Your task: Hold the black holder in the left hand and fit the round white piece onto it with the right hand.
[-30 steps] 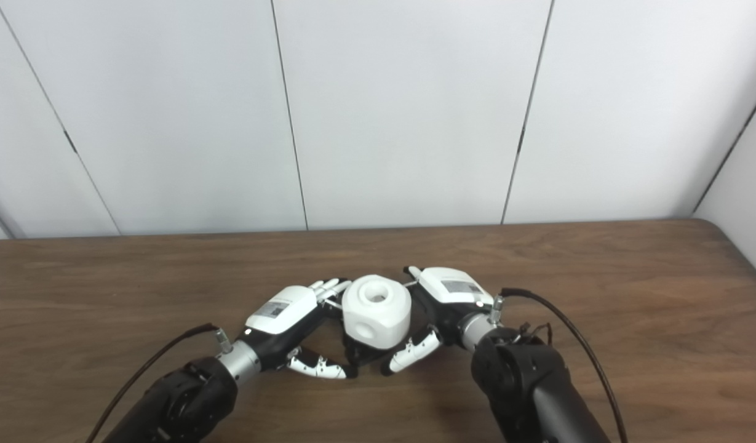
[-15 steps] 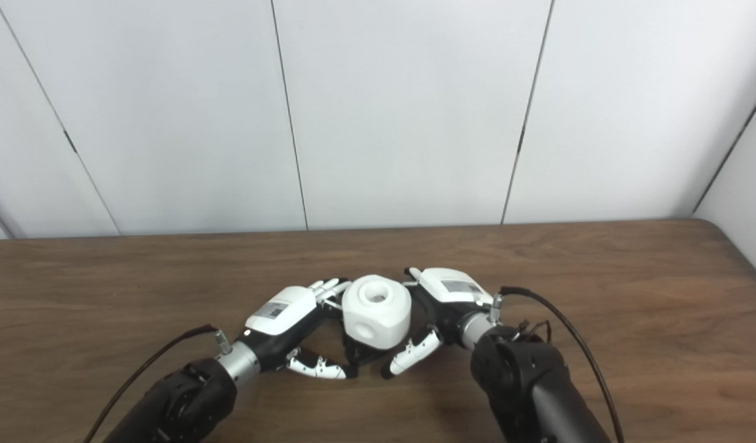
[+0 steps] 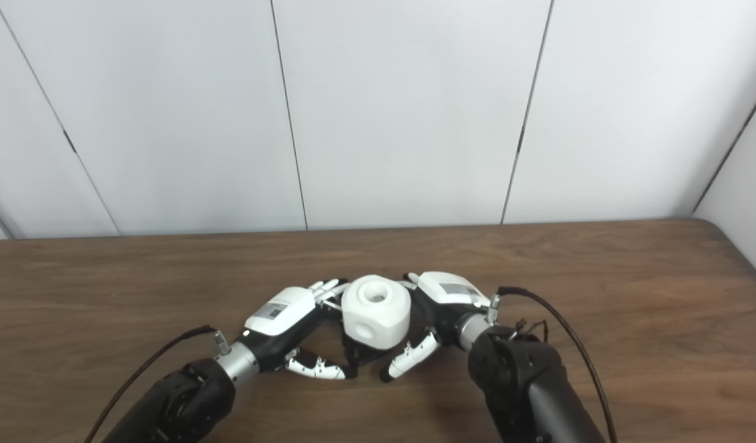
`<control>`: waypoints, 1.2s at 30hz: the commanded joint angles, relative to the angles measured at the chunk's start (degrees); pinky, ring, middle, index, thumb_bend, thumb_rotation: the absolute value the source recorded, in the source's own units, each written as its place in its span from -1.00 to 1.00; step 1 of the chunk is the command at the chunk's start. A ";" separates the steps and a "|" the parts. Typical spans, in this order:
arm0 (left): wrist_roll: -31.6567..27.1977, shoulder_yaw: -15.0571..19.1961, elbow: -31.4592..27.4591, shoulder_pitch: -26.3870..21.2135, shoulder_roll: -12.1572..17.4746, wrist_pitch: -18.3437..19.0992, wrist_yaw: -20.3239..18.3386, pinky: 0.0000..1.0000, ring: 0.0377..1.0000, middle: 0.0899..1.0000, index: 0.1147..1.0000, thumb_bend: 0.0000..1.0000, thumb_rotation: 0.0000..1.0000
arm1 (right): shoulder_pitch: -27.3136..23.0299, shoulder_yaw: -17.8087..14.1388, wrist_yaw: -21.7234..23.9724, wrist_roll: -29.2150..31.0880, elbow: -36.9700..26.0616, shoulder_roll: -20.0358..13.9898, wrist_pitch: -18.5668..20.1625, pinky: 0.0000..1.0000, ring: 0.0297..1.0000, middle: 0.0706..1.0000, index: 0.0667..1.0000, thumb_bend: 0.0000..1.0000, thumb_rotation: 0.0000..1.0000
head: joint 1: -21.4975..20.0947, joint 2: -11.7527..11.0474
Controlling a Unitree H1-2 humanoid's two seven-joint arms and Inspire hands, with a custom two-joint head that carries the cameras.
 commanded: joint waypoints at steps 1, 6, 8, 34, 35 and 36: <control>0.65 0.10 0.69 -1.06 0.76 -0.37 0.25 1.00 1.00 0.92 -0.17 0.03 -0.90 | -2.02 -0.86 -0.10 -0.47 -0.93 0.21 0.30 0.77 1.00 1.00 0.85 1.00 -0.17 | 0.04 0.00; 0.63 0.25 0.47 -0.96 1.00 -0.29 0.21 1.00 1.00 0.91 -0.17 0.03 -0.90 | -1.96 -0.90 0.37 -0.62 -0.83 0.37 0.31 0.77 1.00 1.00 0.86 1.00 -0.16 | 0.12 0.04; 0.76 0.27 0.23 -0.91 1.10 -0.01 0.01 1.00 1.00 0.91 -0.17 0.03 -0.90 | -1.91 -0.96 0.56 -0.68 -0.86 0.47 0.32 0.78 1.00 1.00 0.87 1.00 -0.17 | 0.16 0.00; -0.23 1.44 -0.59 -1.26 0.94 3.13 -1.58 1.00 1.00 0.96 0.20 0.96 -0.55 | -2.05 -1.20 1.36 -0.42 -0.61 0.86 0.31 0.81 1.00 1.00 0.86 1.00 -0.18 | 0.20 -0.40; -0.27 1.43 -0.55 -1.26 0.94 3.06 -1.43 1.00 1.00 0.96 0.20 0.96 -0.54 | -2.06 -1.12 1.33 -0.35 -0.60 0.77 0.32 0.80 1.00 1.00 0.86 1.00 -0.17 | 0.20 -0.40; -0.31 1.43 -0.53 -1.27 0.96 3.01 -1.33 1.00 0.99 0.95 0.20 0.97 -0.55 | -2.09 -1.06 1.33 -0.32 -0.60 0.73 0.33 0.80 1.00 1.00 0.86 1.00 -0.17 | 0.14 -0.42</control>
